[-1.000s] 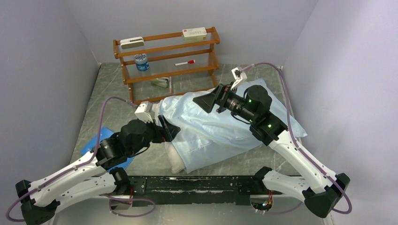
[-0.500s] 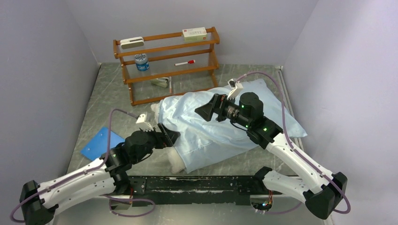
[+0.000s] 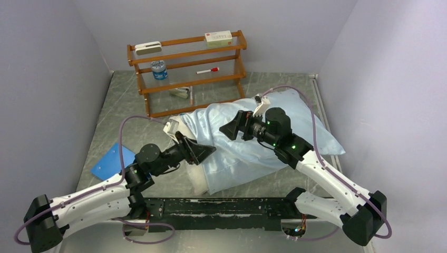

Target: Put the pillow into the pillowcase

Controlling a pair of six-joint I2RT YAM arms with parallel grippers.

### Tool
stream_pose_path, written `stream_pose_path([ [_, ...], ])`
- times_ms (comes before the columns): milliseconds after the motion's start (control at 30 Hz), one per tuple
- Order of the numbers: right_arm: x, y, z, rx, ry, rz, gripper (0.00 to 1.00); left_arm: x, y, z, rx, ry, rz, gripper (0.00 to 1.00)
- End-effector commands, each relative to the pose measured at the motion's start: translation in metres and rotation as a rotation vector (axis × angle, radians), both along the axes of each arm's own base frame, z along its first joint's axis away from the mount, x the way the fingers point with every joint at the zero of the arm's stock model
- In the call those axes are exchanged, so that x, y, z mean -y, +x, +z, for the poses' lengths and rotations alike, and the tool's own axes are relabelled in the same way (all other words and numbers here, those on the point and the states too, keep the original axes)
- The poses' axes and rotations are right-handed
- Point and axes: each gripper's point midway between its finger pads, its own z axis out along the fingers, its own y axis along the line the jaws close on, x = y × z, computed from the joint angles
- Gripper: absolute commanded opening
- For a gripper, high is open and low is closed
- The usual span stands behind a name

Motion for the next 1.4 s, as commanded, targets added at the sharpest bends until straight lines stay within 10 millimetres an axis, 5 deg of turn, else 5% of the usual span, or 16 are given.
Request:
stream_pose_path([
  [0, 0.003, 0.008, -0.006, 0.026, -0.019, -0.027, 1.0, 0.012, -0.056, 0.027, 0.049, -0.084, -0.302, 0.66],
  [200, -0.005, 0.012, -0.017, 0.005, -0.02, -0.012, 0.99, 0.01, -0.098, 0.005, 0.041, -0.075, -0.507, 0.7],
  [467, 0.005, 0.016, -0.023, -0.042, -0.058, -0.077, 0.98, 0.033, -0.113, -0.023, 0.008, -0.038, -0.631, 0.65],
  [533, 0.012, 0.016, -0.022, -0.113, -0.05, -0.147, 0.97, 0.033, -0.107, -0.027, 0.0, 0.013, -0.587, 0.55],
  [667, 0.032, 0.012, -0.018, -0.263, -0.011, -0.313, 0.99, 0.012, -0.081, -0.018, 0.018, 0.175, -0.399, 0.07],
  [700, 0.039, 0.012, -0.016, -0.276, -0.006, -0.355, 1.0, 0.002, -0.075, -0.018, 0.013, 0.227, -0.346, 0.05],
  [833, 0.066, 0.009, -0.017, -0.319, -0.014, -0.503, 1.0, -0.035, -0.069, -0.025, -0.122, 0.395, -0.212, 0.05],
  [967, 0.082, -0.003, -0.038, -0.444, 0.017, -0.624, 1.0, -0.054, -0.101, -0.094, -0.441, 0.535, -0.257, 0.05],
  [1033, 0.088, -0.013, -0.055, -0.542, 0.043, -0.685, 0.99, -0.069, -0.109, -0.113, -0.541, 0.546, -0.209, 0.05],
  [1167, 0.106, -0.024, -0.094, -0.679, 0.018, -0.845, 0.99, -0.097, -0.104, -0.113, -0.568, 0.552, -0.072, 0.05],
  [1367, 0.111, 0.005, -0.118, -0.581, -0.047, -0.917, 0.93, -0.068, -0.102, -0.105, -0.567, 0.507, -0.152, 0.12],
])
